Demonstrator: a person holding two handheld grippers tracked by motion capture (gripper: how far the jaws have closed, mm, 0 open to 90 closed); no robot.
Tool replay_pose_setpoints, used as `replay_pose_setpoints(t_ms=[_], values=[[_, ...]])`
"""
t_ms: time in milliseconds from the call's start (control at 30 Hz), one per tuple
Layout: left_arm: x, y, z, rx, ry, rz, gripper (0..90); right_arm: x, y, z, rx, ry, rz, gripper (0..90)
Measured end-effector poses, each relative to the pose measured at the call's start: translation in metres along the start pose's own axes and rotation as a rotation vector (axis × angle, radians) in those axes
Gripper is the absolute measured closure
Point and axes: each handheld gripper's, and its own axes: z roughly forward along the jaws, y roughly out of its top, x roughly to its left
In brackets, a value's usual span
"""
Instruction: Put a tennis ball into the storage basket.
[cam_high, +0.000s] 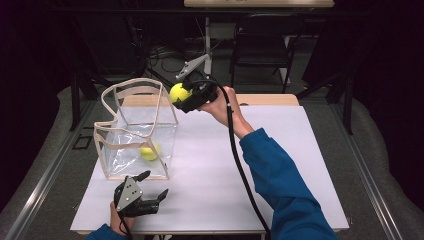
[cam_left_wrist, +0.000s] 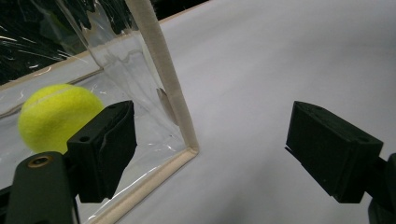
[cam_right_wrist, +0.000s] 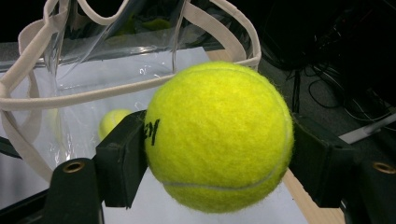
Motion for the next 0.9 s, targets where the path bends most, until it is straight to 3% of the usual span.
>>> replay_pose_setpoints(t_ms=[900], values=[[0.0, 0.0, 0.0, -0.002, -0.003, -0.003, 16.0, 0.007, 0.022, 0.009, -0.03, 0.039, -0.018, 26.3]])
